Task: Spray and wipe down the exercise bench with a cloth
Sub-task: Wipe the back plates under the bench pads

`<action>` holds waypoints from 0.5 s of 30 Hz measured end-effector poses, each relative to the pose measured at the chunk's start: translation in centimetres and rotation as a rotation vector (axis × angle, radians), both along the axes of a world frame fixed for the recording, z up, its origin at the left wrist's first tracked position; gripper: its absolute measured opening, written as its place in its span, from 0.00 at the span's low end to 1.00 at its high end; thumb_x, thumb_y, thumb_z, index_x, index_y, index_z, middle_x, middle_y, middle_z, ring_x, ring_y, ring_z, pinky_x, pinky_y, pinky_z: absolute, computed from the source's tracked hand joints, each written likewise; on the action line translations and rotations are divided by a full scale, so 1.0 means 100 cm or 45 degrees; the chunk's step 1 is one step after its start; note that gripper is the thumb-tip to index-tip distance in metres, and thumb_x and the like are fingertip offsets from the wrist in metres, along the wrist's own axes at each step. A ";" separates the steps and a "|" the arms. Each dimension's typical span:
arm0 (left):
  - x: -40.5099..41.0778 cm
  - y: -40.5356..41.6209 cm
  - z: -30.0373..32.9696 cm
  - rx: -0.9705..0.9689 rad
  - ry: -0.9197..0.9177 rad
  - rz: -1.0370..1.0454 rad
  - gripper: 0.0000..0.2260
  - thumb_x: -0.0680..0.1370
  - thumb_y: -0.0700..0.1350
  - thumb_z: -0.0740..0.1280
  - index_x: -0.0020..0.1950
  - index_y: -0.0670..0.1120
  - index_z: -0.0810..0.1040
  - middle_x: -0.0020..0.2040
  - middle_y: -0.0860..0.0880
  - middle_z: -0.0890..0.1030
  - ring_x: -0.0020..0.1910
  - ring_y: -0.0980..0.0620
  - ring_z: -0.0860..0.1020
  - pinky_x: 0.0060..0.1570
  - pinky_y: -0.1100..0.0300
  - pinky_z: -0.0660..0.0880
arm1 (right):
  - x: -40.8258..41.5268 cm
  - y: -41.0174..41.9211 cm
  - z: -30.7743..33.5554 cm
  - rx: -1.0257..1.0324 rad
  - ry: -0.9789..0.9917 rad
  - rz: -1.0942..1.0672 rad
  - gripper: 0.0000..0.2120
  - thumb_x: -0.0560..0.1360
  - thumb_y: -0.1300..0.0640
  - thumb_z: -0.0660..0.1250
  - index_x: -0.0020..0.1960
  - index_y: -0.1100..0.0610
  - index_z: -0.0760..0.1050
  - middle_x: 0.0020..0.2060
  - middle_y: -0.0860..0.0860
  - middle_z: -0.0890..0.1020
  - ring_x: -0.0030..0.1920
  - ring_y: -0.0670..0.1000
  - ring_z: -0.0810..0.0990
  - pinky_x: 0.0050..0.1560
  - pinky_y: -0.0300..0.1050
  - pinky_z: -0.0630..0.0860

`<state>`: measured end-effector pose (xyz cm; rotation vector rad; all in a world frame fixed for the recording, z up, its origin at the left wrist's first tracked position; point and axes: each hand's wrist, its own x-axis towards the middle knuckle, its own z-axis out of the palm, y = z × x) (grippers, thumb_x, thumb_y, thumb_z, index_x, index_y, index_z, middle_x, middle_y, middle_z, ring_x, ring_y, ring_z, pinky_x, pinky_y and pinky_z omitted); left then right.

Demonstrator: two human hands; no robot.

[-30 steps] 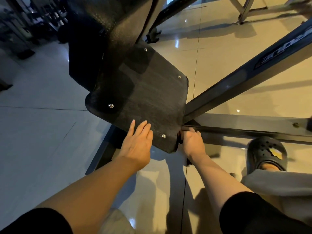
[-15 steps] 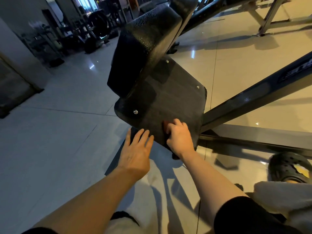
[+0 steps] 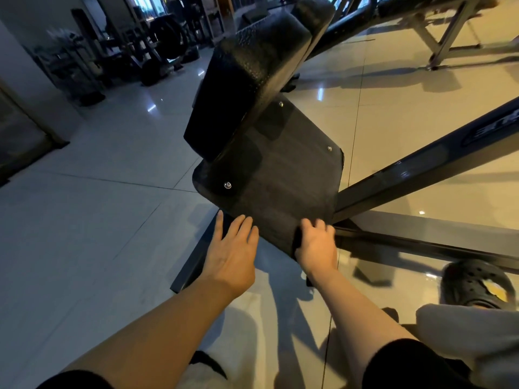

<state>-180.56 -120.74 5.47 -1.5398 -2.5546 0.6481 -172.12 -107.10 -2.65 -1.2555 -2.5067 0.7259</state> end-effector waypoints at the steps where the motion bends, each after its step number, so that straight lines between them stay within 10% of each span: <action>1: 0.002 0.001 0.000 -0.008 -0.005 -0.011 0.32 0.81 0.48 0.60 0.79 0.44 0.47 0.79 0.44 0.47 0.78 0.45 0.43 0.73 0.39 0.34 | 0.006 0.004 -0.002 -0.071 -0.016 -0.101 0.24 0.73 0.62 0.68 0.68 0.58 0.67 0.64 0.59 0.70 0.65 0.61 0.65 0.61 0.50 0.69; 8: 0.007 0.006 -0.006 -0.028 -0.037 -0.044 0.31 0.80 0.49 0.61 0.79 0.43 0.50 0.79 0.44 0.51 0.78 0.46 0.44 0.73 0.39 0.36 | -0.026 -0.018 0.018 0.145 0.435 0.276 0.21 0.73 0.61 0.67 0.65 0.56 0.73 0.62 0.53 0.72 0.63 0.56 0.65 0.61 0.45 0.67; 15: 0.007 0.020 -0.013 -0.141 -0.044 -0.033 0.34 0.80 0.48 0.62 0.79 0.43 0.46 0.80 0.44 0.46 0.78 0.45 0.41 0.73 0.38 0.34 | 0.003 0.025 -0.028 -0.283 0.277 -0.211 0.21 0.72 0.67 0.66 0.64 0.56 0.74 0.62 0.56 0.75 0.62 0.61 0.70 0.62 0.52 0.70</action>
